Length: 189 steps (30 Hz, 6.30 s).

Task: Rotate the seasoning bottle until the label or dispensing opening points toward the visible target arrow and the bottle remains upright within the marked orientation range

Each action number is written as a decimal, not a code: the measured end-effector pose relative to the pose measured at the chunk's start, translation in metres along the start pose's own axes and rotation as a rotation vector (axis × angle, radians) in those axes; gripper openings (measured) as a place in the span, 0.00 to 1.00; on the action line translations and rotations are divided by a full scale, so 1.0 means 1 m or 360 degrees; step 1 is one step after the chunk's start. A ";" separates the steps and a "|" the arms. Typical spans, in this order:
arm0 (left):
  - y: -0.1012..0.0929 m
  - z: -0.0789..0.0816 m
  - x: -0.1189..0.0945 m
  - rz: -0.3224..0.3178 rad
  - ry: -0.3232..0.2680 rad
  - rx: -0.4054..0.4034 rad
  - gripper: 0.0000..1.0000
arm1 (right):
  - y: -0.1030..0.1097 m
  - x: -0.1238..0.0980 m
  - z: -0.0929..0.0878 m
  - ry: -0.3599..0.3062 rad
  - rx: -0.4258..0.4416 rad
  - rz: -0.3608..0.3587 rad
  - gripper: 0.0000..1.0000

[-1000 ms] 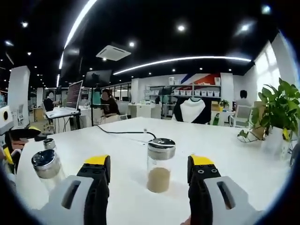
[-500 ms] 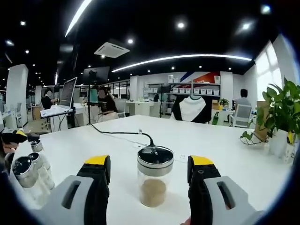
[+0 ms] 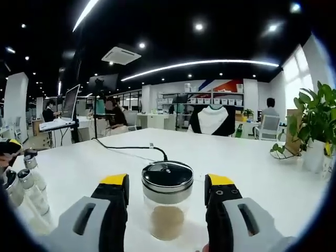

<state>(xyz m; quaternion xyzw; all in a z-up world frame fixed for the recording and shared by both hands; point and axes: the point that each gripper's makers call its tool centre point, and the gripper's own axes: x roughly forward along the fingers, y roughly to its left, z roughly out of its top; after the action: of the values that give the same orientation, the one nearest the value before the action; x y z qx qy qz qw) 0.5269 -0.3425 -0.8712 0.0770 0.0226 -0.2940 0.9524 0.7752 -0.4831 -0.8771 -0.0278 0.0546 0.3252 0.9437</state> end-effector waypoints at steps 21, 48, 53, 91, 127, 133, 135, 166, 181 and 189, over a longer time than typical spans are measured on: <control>0.012 -0.005 -0.006 0.0068 0.0019 -0.0045 0.98 | -0.005 0.010 -0.005 -0.0076 -0.0012 -0.0059 0.39; -0.008 0.012 -0.013 0.0034 -0.0050 -0.0037 0.95 | -0.023 -0.039 0.038 -0.0235 0.0048 -0.0132 0.38; -0.017 0.013 -0.015 0.0003 -0.0057 -0.0031 0.95 | -0.022 -0.053 0.043 -0.0234 -0.0020 -0.0137 0.38; -0.061 0.015 -0.033 -0.0118 -0.0105 -0.0041 0.95 | 0.055 -0.149 0.043 -0.0385 0.0056 -0.0057 0.38; -0.091 0.014 -0.028 -0.0272 -0.0122 -0.0111 0.94 | 0.143 -0.201 0.022 -0.0341 -0.0040 0.0219 0.38; -0.098 0.014 -0.024 -0.0326 -0.0124 -0.0126 0.94 | 0.156 -0.203 0.019 -0.0338 -0.0014 0.0289 0.38; -0.100 0.013 -0.023 -0.0341 -0.0122 -0.0131 0.94 | 0.161 -0.204 0.018 -0.0335 -0.0011 0.0315 0.38; -0.121 0.005 -0.007 -0.0441 -0.0084 -0.0027 0.76 | 0.232 -0.209 0.015 -0.0317 0.0072 0.0712 0.38; -0.127 0.022 -0.009 -0.0509 -0.0238 -0.0032 0.53 | 0.259 -0.213 0.015 -0.0288 0.0012 0.0819 0.38; -0.128 0.014 -0.003 -0.0543 -0.0225 -0.0078 0.45 | 0.257 -0.210 0.007 -0.0253 0.0033 0.0804 0.38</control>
<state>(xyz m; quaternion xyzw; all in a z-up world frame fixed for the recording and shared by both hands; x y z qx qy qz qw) 0.4525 -0.4475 -0.8743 0.0281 -0.0244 -0.4552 0.8896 0.4529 -0.4082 -0.8487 0.0219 -0.0112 0.5511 0.8341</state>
